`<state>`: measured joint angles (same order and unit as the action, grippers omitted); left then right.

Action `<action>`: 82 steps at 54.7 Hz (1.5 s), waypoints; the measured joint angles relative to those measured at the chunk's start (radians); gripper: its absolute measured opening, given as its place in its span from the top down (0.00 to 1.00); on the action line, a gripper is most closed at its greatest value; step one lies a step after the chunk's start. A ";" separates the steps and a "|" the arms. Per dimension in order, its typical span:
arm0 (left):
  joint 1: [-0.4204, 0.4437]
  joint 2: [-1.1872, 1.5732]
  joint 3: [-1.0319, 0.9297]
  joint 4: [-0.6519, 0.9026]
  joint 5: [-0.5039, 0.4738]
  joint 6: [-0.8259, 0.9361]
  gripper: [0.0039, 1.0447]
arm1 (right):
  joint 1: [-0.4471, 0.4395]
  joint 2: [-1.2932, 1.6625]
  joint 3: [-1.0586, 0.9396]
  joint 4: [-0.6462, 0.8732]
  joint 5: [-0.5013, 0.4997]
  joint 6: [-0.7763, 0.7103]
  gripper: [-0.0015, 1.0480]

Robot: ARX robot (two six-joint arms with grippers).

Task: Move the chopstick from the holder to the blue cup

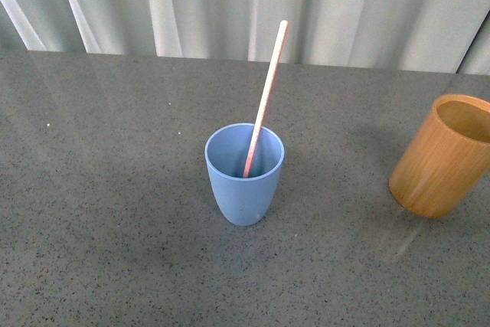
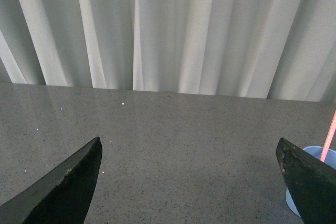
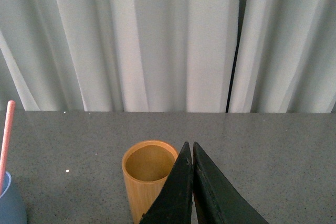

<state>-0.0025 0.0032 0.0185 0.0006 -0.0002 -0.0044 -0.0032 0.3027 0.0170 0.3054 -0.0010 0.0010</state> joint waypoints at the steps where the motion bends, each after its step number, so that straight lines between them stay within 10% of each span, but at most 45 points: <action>1: 0.000 0.000 0.000 0.000 0.000 0.000 0.06 | 0.000 -0.008 0.000 -0.007 0.000 0.000 0.99; 54: 0.000 -0.001 0.000 0.000 0.000 0.000 0.06 | 0.000 -0.298 0.000 -0.303 0.000 0.000 0.99; 82: 0.000 -0.001 0.000 0.000 0.000 0.000 0.06 | 0.000 -0.298 0.000 -0.304 0.000 0.001 0.08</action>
<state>-0.0025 0.0021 0.0185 0.0006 -0.0002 -0.0044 -0.0029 0.0044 0.0174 0.0017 -0.0006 0.0021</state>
